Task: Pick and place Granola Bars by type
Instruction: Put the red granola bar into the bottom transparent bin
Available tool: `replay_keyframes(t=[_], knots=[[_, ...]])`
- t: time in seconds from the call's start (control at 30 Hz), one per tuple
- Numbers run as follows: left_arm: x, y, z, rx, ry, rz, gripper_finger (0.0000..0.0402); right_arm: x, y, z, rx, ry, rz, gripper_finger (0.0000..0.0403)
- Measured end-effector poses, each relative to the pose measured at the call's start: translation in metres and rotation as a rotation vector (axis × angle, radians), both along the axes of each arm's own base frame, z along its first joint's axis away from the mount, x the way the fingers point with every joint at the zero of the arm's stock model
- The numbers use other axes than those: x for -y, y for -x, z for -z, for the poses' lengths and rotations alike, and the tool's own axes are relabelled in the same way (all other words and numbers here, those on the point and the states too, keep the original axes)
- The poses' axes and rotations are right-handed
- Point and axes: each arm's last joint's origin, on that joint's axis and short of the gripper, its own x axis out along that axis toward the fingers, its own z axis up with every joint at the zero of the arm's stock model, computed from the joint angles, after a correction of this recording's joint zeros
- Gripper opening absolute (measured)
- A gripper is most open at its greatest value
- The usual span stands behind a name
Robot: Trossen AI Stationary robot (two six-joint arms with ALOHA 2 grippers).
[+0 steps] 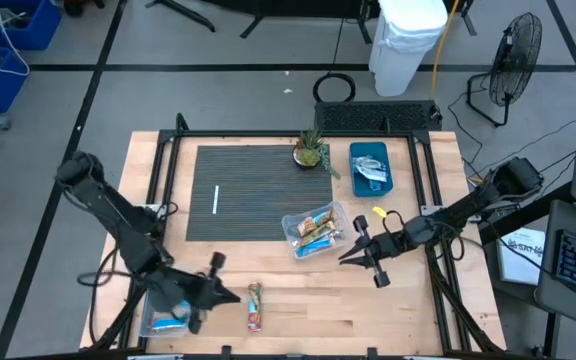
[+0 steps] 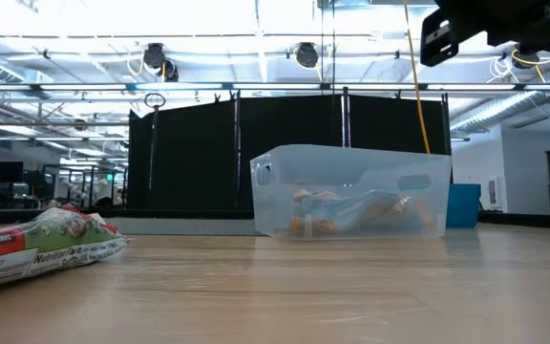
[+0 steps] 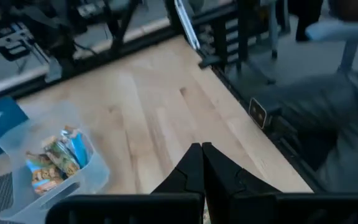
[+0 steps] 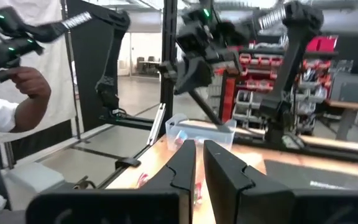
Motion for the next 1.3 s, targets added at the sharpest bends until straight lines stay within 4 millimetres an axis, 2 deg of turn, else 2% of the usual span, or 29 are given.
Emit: replay_keyframes(t=[0.1,0.3,0.43,0.57,0.8,1.3], knots=[[-0.019,0.020,0.017,0.076,0.055,-0.006,0.0001,0.000,0.000,-0.002,0.028,0.016,0.004,0.0023],[-0.072,0.049,0.039,0.202,0.220,-0.053,0.0001,0.001,0.001,-0.006,0.065,0.003,0.007,0.0022],[-0.101,0.063,0.052,0.251,0.255,-0.093,0.0001,0.003,0.000,-0.006,0.061,0.001,0.040,0.0020],[-0.121,0.073,0.060,0.288,0.290,-0.090,0.0001,0.006,-0.002,-0.005,0.047,0.003,0.082,0.0018],[-0.143,0.083,0.066,0.299,0.278,-0.127,0.0001,0.009,-0.003,-0.003,0.033,0.002,0.092,0.0018],[-0.161,0.093,0.071,0.255,0.259,-0.158,0.0000,0.008,-0.004,0.002,-0.023,0.000,0.087,0.0018]])
